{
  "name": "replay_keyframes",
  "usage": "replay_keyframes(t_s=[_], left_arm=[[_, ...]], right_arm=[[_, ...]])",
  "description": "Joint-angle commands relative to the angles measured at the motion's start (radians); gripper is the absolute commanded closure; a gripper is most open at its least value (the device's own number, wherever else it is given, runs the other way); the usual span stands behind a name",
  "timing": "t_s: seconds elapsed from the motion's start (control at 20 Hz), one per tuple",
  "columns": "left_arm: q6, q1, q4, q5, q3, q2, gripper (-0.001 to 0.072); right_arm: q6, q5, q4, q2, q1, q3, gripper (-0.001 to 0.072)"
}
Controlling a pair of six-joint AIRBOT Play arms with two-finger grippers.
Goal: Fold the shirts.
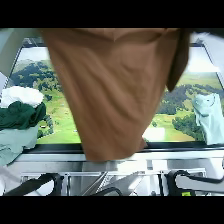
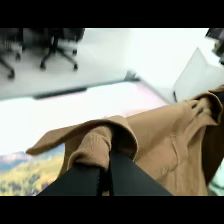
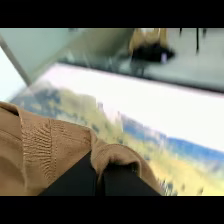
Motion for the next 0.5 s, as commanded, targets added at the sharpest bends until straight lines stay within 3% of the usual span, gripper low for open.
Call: replay_keyframes(t_s=[0.0,0.1,0.25,0.35,0.4,0.45], left_arm=[[0.024,0.001,-0.003,0.089,0.005,-0.310,0.0697],[0.025,-0.005,-0.022,0.193,0.005,-0.451,0.0697],[0.116,-0.024,-0.124,0.386,0.006,-0.605,0.0692],[0.138,-0.040,-0.131,0.416,0.024,-0.663,0.0690],[0.138,-0.041,-0.132,0.406,0.043,-0.685,0.0689],[0.138,-0.040,-0.131,0.381,0.064,-0.699,0.0689]], right_arm=[[-0.001,-0.040,-0.021,-0.210,0.001,-0.127,0.0686],[-0.007,-0.079,-0.034,-0.340,0.001,-0.139,0.0686],[-0.007,-0.171,-0.034,-0.528,0.007,-0.139,0.0685],[-0.007,-0.222,-0.034,-0.607,0.012,-0.139,0.0683],[-0.007,-0.231,-0.034,-0.629,0.012,-0.138,0.0651],[-0.007,-0.239,-0.035,-0.640,0.011,-0.137,0.0492]])
